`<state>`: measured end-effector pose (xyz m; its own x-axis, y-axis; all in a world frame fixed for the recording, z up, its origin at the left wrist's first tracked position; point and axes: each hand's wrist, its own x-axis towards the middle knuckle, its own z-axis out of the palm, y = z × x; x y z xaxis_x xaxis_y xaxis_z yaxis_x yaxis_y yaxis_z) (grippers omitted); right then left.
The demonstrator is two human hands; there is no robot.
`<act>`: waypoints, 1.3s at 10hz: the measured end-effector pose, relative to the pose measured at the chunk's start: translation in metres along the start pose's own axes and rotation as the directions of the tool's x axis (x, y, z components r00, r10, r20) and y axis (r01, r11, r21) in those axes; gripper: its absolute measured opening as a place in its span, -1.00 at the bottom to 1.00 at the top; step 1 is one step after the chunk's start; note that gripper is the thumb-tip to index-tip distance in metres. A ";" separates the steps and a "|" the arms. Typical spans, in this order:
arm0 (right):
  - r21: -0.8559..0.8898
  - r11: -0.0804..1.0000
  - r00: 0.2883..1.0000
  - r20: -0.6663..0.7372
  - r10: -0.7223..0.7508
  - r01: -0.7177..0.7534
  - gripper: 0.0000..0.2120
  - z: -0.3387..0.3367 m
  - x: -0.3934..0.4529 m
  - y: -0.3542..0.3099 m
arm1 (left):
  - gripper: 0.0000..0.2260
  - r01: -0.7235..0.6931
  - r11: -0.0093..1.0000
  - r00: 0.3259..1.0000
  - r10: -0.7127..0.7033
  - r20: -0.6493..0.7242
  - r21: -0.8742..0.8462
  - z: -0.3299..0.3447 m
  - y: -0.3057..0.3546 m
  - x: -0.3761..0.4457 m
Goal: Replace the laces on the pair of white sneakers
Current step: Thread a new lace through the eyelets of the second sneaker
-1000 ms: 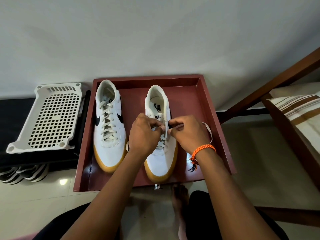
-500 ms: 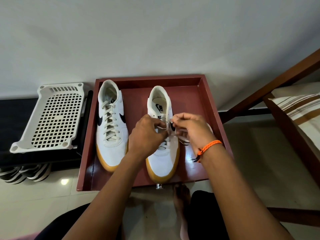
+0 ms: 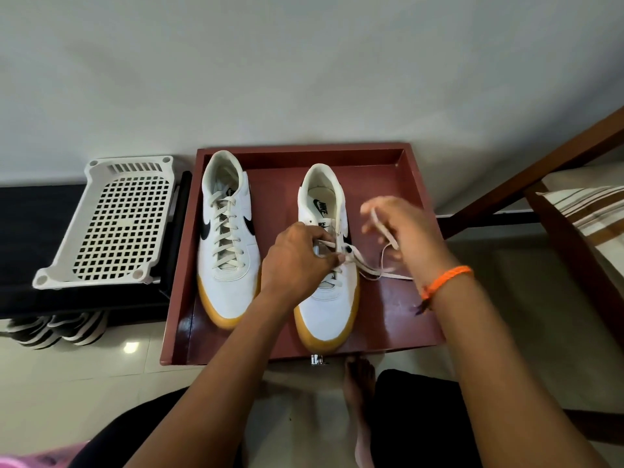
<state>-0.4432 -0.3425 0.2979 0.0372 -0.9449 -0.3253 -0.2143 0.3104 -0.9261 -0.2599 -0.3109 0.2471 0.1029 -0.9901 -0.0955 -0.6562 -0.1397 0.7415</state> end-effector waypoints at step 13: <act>-0.294 0.929 0.975 0.059 -0.215 0.223 -0.70 0.003 0.002 0.011 | -0.59 -0.154 0.937 0.976 0.194 -0.102 0.314 -0.009 0.005 -0.014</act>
<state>-0.4427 -0.3409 0.2866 0.1401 -0.9816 -0.1295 -0.4782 0.0474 -0.8770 -0.2584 -0.2976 0.2583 0.0493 -0.9917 0.1187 -0.8654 0.0169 0.5008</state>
